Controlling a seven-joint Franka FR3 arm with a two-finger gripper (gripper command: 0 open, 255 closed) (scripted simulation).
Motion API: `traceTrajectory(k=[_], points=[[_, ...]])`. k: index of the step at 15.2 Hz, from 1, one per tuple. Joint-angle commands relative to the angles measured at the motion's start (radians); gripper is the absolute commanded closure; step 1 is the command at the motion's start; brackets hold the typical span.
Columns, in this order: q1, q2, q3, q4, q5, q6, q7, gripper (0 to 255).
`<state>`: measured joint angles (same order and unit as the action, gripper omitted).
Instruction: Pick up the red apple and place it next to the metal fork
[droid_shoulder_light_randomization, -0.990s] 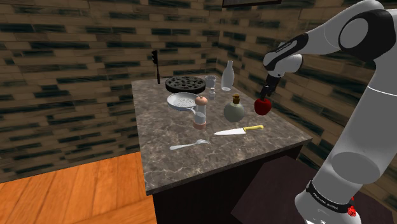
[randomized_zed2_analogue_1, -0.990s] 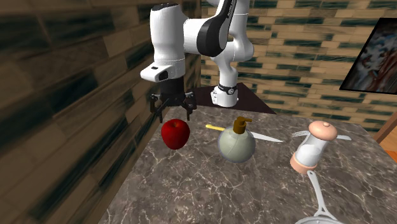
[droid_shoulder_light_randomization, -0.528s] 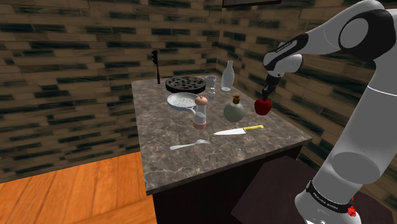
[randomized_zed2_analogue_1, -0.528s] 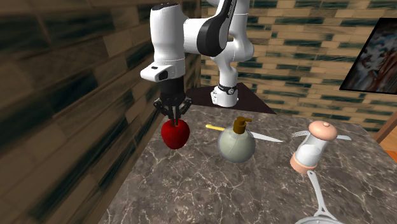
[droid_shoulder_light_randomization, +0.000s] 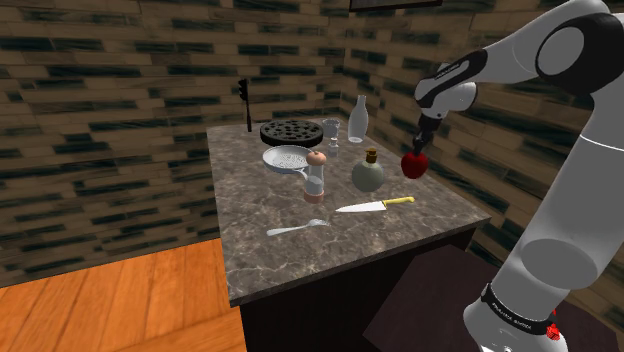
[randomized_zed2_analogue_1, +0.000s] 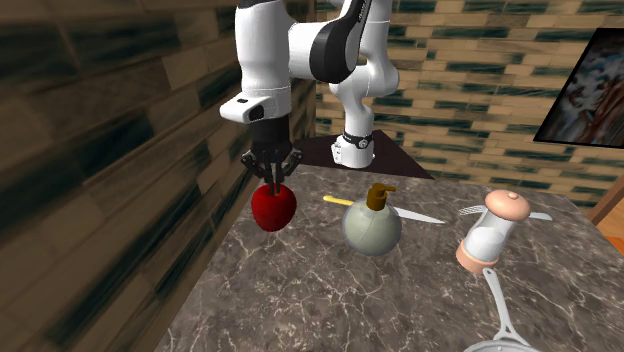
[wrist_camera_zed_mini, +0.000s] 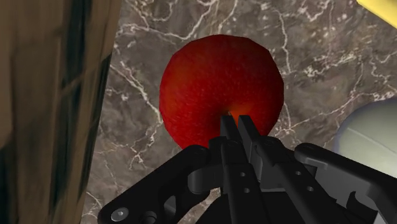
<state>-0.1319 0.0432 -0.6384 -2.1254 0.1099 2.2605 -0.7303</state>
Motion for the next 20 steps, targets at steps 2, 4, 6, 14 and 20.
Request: traceTrajectory(k=[2, 4, 6, 14, 20], points=[[0.001, -0.022, -0.002, 0.02, -0.02, -0.037, 0.013, 255], [0.002, -0.035, -0.001, 0.035, -0.031, -0.062, 0.022, 255], [0.003, -0.047, 0.0, 0.051, -0.041, -0.088, 0.03, 255], [0.005, -0.085, 0.004, 0.125, -0.072, -0.191, 0.056, 255], [0.007, -0.102, 0.007, 0.19, -0.085, -0.269, 0.068, 255]])
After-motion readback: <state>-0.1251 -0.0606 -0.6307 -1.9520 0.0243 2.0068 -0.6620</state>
